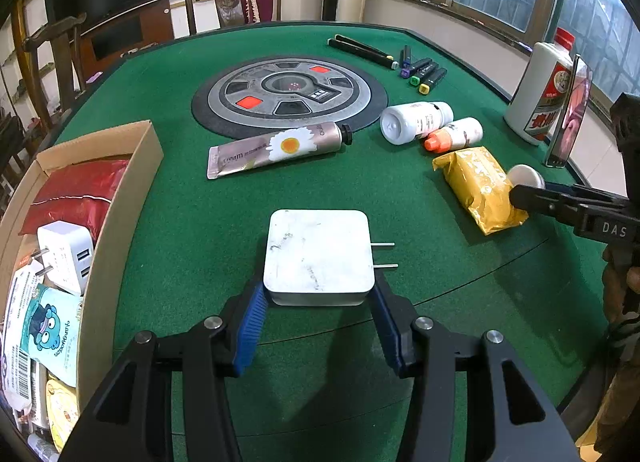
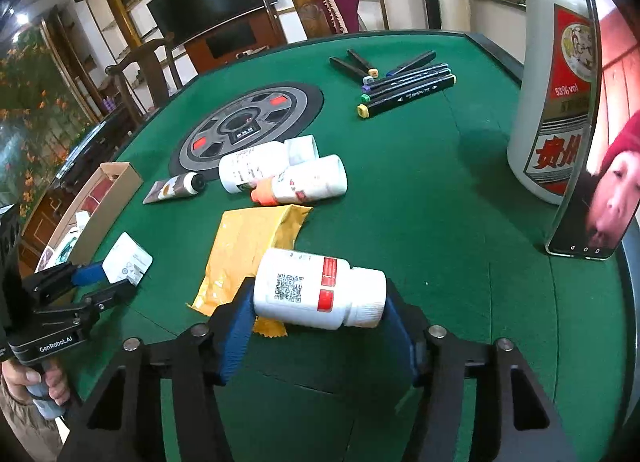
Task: Organize objects
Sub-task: 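Lift the square charger with the left tool while the right tool grasps the red-labelled white pill bottle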
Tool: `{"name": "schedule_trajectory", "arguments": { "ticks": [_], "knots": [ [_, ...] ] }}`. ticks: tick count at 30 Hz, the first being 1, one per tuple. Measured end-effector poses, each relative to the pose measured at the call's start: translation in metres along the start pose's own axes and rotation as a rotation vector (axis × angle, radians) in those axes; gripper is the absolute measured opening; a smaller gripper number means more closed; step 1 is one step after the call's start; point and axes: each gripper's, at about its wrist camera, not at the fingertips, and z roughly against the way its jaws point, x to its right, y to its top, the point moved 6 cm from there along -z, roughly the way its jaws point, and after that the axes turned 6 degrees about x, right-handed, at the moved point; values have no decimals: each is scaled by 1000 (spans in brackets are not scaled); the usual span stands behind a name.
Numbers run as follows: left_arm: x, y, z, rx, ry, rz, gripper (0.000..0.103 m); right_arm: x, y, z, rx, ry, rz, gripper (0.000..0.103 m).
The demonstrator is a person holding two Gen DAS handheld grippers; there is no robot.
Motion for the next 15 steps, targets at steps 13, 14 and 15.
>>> {"name": "schedule_trajectory", "arguments": {
  "ticks": [13, 14, 15],
  "knots": [
    [-9, 3, 15, 73, -64, 83, 49, -3, 10, 23, 102, 4, -5, 63],
    [-9, 3, 15, 75, -61, 83, 49, -6, 12, 25, 111, 10, -1, 63],
    [-9, 3, 15, 77, -58, 86, 49, -10, 13, 27, 120, 18, 8, 63]
  ]
}}
